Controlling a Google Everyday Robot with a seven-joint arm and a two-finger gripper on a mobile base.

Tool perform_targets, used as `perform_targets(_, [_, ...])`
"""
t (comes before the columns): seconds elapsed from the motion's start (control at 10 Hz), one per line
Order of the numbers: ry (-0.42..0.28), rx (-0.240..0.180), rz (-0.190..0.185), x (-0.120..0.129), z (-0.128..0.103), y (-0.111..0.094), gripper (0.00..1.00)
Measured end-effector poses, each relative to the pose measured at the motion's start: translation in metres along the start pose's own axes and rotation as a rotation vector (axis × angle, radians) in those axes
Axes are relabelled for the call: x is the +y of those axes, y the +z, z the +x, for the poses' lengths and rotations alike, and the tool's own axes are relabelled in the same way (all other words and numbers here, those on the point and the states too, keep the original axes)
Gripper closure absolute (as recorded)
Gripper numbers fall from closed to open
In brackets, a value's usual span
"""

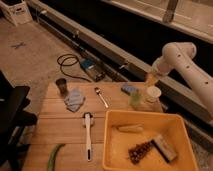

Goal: Place apple in paper cup

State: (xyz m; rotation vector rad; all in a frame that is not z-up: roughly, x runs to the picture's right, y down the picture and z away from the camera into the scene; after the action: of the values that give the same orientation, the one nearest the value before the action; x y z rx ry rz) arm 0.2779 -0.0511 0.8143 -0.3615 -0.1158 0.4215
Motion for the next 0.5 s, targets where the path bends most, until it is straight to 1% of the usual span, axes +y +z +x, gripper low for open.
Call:
perform_targets(0.1, [0.043, 0.001, -0.010, 0.000, 0.019, 0.006, 0.98])
perform_targets(0.2, [0.067, 0.000, -0.017, 0.002, 0.026, 0.010, 0.91])
perform_targets(0.3, [0.083, 0.001, -0.021, 0.003, 0.030, 0.013, 0.83])
perform_targets(0.4, [0.102, -0.001, -0.031, 0.004, 0.034, 0.018, 0.71])
perform_targets(0.5, [0.116, -0.005, -0.038, 0.006, 0.039, 0.022, 0.61])
